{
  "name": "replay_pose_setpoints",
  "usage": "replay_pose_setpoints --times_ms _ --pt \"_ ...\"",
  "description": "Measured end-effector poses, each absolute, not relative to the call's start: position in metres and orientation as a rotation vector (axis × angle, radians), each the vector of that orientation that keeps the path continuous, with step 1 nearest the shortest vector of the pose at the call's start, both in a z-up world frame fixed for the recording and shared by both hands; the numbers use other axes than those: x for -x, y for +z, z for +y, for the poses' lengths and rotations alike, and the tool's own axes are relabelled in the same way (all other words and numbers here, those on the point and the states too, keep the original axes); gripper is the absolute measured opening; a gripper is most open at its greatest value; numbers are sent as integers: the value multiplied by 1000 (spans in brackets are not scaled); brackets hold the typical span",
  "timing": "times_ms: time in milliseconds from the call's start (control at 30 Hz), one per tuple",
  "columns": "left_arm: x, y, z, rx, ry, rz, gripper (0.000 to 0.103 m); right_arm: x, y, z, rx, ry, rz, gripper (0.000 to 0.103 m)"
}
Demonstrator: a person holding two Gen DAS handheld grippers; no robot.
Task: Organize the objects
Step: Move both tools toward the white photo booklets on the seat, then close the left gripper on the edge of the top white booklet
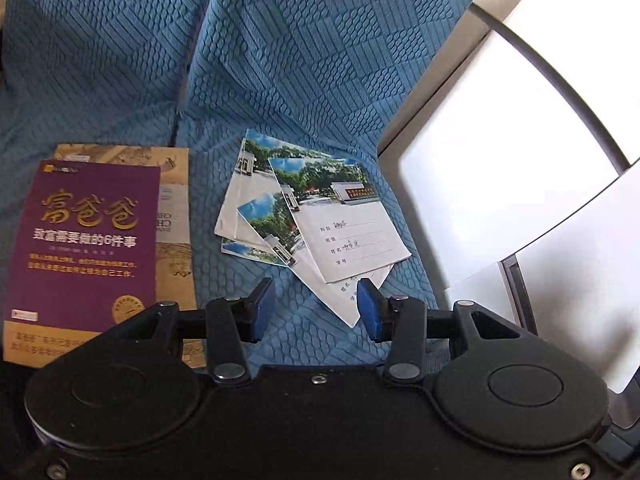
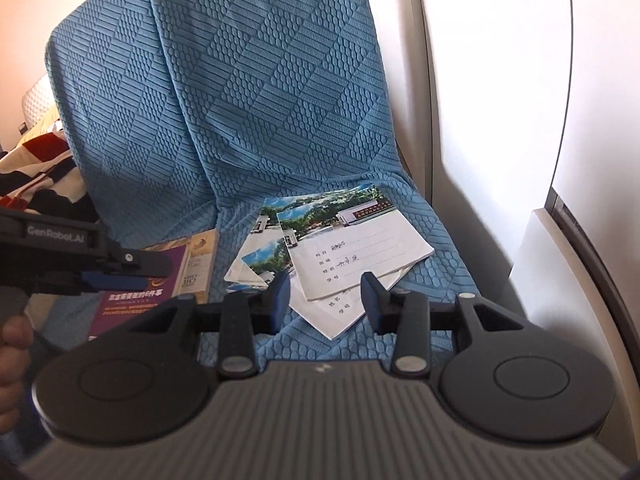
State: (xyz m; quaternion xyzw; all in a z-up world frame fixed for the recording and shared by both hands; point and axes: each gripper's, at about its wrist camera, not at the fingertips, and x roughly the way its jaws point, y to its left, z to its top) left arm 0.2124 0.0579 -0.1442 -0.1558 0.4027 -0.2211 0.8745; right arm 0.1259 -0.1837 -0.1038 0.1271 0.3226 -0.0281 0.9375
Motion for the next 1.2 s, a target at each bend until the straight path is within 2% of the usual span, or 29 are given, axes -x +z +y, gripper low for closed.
replay_pose_setpoints --times_ms 500,767,833,900,933,1200 --pt "-290 -193 16 429 -550 971 39 -191 -153 -208 -350 -129 730 41" --pt "-338 -227 0 525 -579 1068 30 -234 -171 -221 -371 -135 761 41" --pt "-347 -236 -4 543 -581 1098 25 -245 -177 -223 -386 -135 769 41" --pt "-353 -244 -7 564 -583 1129 21 -253 -183 -224 -401 -133 768 28" --pt "-355 -248 -8 570 -582 1144 20 -257 -186 -225 -399 -137 775 26" --pt "-362 -260 -13 548 -529 1197 20 -271 -210 -236 -431 -153 820 23"
